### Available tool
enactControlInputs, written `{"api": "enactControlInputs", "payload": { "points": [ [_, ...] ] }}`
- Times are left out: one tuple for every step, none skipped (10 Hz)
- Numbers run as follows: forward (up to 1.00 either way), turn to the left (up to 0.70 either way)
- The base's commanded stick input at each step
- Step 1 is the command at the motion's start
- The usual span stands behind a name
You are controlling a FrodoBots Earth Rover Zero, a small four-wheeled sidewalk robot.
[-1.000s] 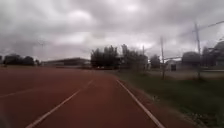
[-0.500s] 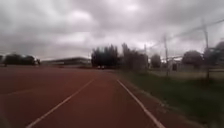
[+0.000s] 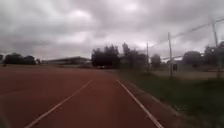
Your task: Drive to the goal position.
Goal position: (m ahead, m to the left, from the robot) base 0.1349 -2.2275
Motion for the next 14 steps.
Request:
{"api": "enactControlInputs", "payload": {
  "points": [
    [0.70, 0.00],
    [0.70, 0.00],
    [0.70, 0.00],
    [0.70, 0.00],
    [0.70, 0.00],
    [0.70, 0.00],
    [0.70, 0.00],
    [0.70, 0.00],
    [0.70, 0.00],
    [0.70, -0.01],
    [0.70, -0.09],
    [0.70, -0.19],
    [0.70, -0.02],
    [0.70, 0.00]
  ]
}}
